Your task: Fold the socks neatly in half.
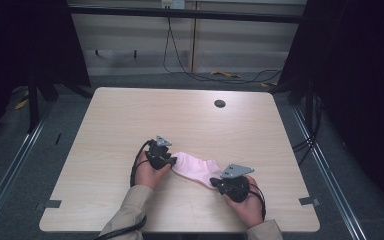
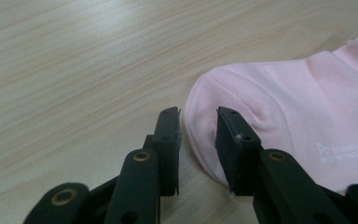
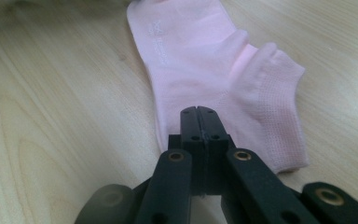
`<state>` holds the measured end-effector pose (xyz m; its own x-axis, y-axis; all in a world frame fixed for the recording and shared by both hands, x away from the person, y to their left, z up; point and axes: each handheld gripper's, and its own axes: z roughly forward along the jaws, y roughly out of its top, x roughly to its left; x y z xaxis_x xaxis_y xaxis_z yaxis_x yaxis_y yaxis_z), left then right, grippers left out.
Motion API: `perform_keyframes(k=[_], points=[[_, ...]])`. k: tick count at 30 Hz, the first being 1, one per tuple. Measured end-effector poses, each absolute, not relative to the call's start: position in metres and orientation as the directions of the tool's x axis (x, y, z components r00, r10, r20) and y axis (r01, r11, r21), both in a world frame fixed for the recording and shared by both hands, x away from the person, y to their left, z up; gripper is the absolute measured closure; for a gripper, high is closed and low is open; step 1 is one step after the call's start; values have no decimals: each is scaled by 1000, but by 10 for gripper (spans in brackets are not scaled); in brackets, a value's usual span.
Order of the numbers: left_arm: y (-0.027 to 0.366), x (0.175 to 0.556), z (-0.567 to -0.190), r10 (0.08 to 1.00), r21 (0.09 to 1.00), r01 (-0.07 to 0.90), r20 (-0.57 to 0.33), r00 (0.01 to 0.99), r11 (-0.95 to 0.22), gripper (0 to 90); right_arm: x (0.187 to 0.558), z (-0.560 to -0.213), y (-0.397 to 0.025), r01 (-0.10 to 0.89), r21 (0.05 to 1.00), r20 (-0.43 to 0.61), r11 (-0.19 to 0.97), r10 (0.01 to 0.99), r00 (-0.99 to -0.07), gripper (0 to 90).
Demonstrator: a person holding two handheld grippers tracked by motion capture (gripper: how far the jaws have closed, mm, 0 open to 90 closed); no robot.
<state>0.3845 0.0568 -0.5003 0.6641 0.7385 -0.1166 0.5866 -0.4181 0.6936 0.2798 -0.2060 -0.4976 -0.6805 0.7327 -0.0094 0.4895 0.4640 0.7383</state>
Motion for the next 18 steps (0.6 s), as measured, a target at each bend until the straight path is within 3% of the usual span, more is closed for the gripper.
perform_keyframes(k=[9,18], points=[[57,381,-503,738,705,606,-174,651,-368,833,280,-497,-205,492,736,-12,465,735,-678,900],[58,382,-500,732,690,619,-189,654,-375,884,280,-497,-206,500,732,-2,463,735,-678,900]])
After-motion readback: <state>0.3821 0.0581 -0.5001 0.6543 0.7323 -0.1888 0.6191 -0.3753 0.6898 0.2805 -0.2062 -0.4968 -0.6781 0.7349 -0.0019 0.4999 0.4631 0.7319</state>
